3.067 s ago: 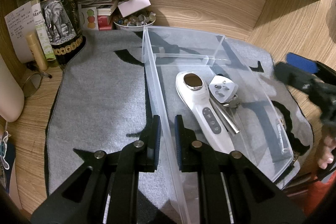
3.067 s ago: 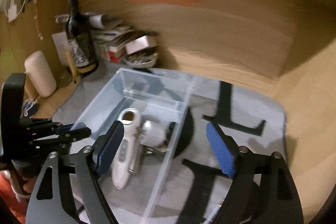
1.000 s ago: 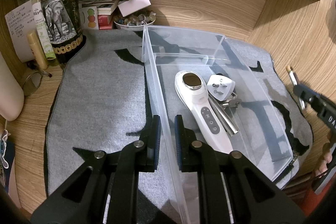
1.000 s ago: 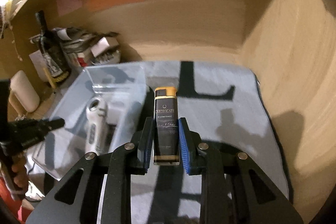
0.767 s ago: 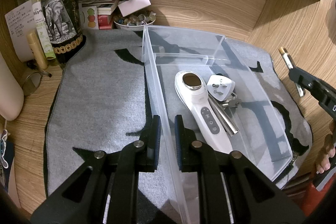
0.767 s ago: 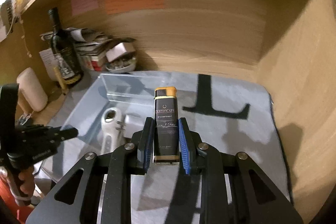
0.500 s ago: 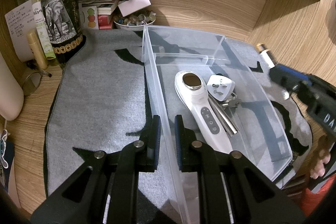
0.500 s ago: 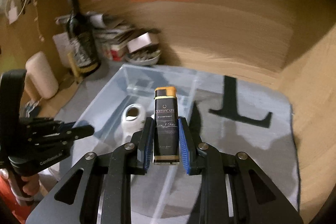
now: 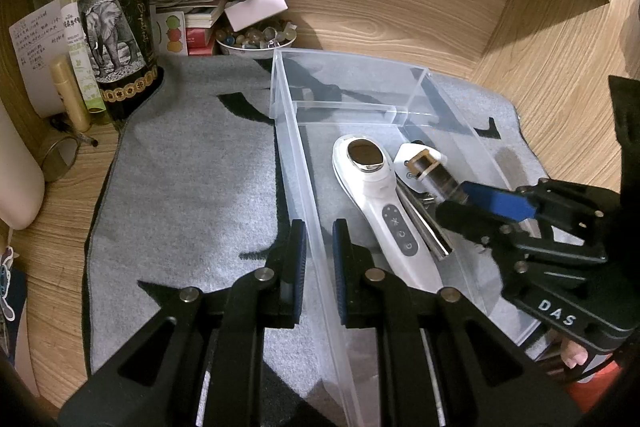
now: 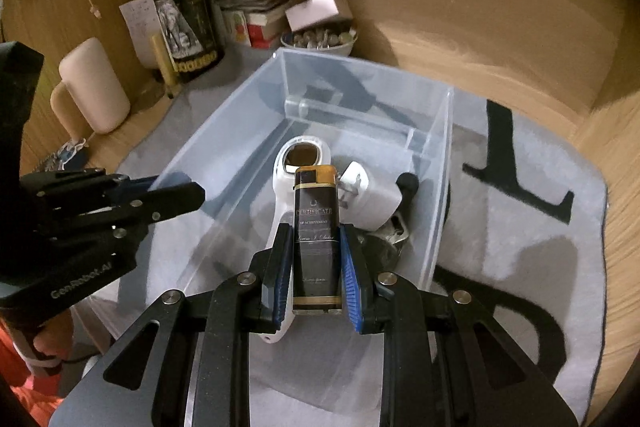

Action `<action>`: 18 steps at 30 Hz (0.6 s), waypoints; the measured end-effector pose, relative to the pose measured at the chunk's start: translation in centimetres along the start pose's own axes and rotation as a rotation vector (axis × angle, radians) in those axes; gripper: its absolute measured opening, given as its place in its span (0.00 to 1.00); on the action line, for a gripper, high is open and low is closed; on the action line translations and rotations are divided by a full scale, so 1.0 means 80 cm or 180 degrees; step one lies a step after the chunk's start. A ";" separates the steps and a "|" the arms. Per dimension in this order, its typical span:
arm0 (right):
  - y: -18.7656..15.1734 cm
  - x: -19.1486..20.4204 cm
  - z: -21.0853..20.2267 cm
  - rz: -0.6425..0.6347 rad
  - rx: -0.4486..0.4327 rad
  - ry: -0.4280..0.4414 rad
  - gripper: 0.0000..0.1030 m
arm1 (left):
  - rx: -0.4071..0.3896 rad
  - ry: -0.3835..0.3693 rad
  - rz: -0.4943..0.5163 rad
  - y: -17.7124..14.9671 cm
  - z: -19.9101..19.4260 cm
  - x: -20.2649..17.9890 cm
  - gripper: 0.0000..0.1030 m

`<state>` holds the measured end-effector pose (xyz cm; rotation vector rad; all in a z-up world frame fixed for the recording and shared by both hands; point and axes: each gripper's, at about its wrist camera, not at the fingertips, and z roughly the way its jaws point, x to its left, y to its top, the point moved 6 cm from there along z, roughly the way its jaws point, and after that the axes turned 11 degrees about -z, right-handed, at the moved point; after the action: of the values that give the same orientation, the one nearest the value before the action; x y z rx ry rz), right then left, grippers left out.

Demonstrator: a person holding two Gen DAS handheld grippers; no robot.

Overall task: Organize rigid objects
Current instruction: 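Carry the lighter into the clear box and open the right tool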

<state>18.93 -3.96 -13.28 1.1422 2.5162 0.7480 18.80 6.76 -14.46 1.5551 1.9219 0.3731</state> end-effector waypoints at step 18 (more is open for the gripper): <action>0.000 -0.014 -0.039 0.0155 -0.0236 -0.0054 0.38 | -0.0001 0.0005 0.0005 0.000 0.001 0.000 0.12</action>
<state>18.31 -5.85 -10.66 1.1833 2.4334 0.8331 18.85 6.74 -14.48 1.5568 1.9217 0.3751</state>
